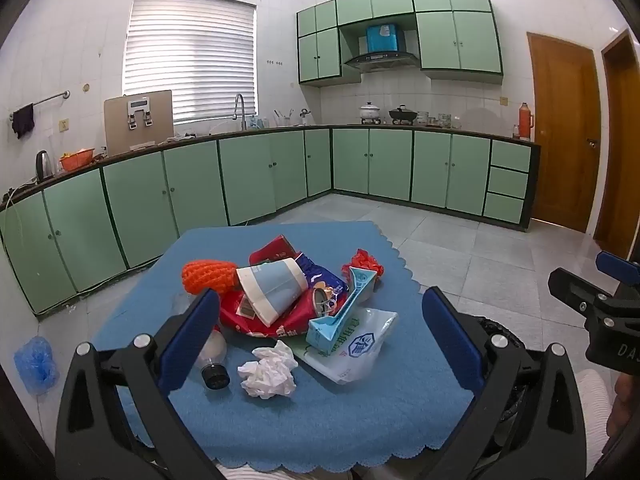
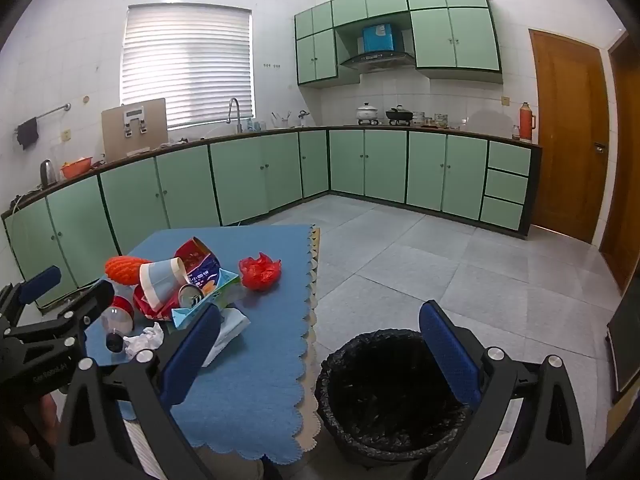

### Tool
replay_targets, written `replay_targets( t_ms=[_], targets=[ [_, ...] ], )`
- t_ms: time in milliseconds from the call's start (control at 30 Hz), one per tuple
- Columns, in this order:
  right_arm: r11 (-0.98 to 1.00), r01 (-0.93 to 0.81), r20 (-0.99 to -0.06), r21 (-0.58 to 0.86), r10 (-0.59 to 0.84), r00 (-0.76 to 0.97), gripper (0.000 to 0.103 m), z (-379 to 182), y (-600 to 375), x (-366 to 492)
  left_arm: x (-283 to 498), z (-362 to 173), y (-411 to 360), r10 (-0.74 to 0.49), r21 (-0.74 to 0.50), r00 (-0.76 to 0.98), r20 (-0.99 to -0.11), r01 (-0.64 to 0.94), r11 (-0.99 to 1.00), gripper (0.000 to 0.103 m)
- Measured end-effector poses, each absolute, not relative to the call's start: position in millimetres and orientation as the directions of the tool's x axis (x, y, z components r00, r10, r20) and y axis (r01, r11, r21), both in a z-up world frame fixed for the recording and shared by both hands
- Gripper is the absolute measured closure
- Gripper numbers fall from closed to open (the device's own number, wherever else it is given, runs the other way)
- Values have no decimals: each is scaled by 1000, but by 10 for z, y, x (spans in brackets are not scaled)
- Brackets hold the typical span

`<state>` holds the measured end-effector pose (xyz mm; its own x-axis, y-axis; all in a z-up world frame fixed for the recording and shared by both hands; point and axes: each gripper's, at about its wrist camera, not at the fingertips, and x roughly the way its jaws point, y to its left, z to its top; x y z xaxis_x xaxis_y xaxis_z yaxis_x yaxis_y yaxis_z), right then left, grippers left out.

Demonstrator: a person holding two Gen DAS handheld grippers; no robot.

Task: Collect trash

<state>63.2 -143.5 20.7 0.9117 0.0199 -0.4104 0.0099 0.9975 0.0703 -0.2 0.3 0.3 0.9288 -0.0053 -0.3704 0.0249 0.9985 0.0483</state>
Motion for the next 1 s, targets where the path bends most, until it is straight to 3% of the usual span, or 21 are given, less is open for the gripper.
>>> replay_targets(
  t_ms=[1000],
  targets=[
    [997, 11, -405, 70, 18, 914, 6, 226, -1429, 641, 1, 48, 21, 5, 57, 931, -364, 17, 998, 5]
  ],
)
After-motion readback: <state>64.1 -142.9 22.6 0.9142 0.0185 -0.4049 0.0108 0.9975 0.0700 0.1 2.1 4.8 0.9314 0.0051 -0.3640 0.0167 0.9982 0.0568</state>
